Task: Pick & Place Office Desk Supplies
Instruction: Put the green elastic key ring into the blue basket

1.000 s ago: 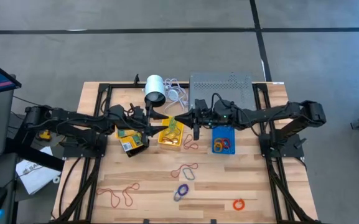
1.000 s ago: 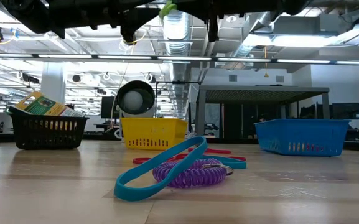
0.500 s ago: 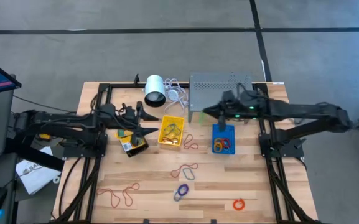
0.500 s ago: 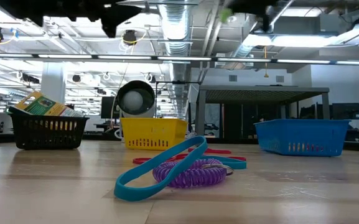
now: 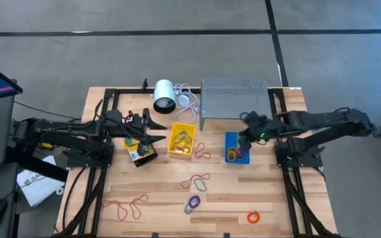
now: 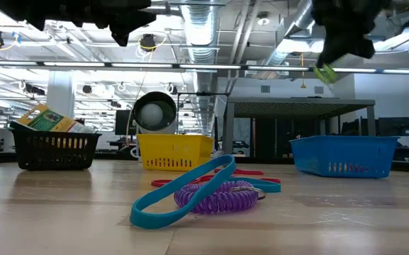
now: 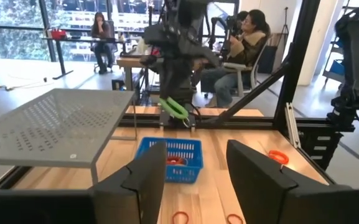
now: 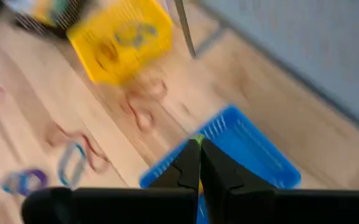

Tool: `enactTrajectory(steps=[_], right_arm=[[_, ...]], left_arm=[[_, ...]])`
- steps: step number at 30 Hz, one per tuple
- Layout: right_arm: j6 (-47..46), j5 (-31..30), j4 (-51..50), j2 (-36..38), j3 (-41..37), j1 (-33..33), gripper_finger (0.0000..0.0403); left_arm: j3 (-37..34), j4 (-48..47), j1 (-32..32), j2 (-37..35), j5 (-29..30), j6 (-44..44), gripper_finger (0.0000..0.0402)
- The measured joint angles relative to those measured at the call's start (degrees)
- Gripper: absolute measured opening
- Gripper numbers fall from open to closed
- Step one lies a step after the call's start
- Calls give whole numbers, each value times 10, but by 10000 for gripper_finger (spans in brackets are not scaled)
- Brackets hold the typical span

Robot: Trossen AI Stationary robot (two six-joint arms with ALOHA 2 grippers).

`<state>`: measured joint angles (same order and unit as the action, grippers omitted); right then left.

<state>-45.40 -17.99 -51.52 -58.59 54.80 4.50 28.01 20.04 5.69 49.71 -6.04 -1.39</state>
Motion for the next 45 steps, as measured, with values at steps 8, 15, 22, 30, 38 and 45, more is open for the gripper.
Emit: enactTrajectory(steps=[8,15,22,30,38,45], right_arm=[[-21,7,-40,-85,0,11,0],[-8,34,-43,-141,0,11,0],[4,58,-53,-173,0,6,0],[13,61,-55,-186,0,6,0],[17,61,-55,-186,0,6,0],[19,61,-52,-186,0,6,5]], left_arm=[[0,-12,0,4,0,-1,152],[0,-22,0,10,0,-1,145],[0,-22,0,9,0,-1,144],[0,-22,0,9,0,-1,144],[0,-22,0,9,0,-2,144],[0,-22,0,9,0,-2,144]])
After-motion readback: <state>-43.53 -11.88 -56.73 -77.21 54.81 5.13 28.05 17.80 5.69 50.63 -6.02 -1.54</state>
